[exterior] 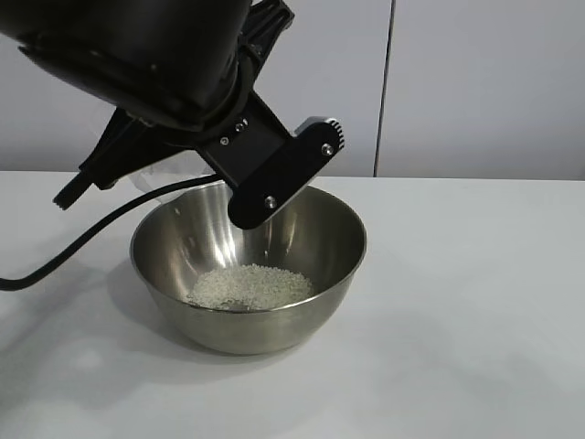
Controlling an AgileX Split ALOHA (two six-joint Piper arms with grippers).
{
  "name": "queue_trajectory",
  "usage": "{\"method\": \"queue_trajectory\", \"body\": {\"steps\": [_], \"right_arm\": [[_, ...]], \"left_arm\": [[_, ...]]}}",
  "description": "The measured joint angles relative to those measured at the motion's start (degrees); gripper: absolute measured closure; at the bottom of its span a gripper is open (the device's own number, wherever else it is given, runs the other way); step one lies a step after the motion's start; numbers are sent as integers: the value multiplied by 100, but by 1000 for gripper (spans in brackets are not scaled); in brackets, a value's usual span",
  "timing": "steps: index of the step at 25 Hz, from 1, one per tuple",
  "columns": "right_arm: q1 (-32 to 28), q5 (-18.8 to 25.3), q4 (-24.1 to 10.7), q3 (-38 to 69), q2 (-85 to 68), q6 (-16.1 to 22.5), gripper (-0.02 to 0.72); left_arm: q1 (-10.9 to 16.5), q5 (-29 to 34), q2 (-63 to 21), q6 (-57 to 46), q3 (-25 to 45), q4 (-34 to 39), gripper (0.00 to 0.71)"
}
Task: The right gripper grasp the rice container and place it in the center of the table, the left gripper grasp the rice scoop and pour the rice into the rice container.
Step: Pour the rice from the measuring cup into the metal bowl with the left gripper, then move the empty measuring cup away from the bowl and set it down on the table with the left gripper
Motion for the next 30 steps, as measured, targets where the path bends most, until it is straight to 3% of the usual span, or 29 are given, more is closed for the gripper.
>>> {"method": "queue_trajectory", "body": {"steps": [4,13,17,23,30], "right_arm": [[0,0,0,0,0,0,167],[0,0,0,0,0,0,167],[0,0,0,0,0,0,167],[0,0,0,0,0,0,167],[0,-6,0,0,0,0,167]], "left_arm": [[0,-255,0,-1144,-52,-56,701],[6,-626,-22,-5302,-565,-884,701],[200,-869,-271,-6964,-567,-1134,701],[1041,-2081,-1141,-9035,-102,-751,701],[2508,-4206,-2101,-10258,632,248,701]]}}
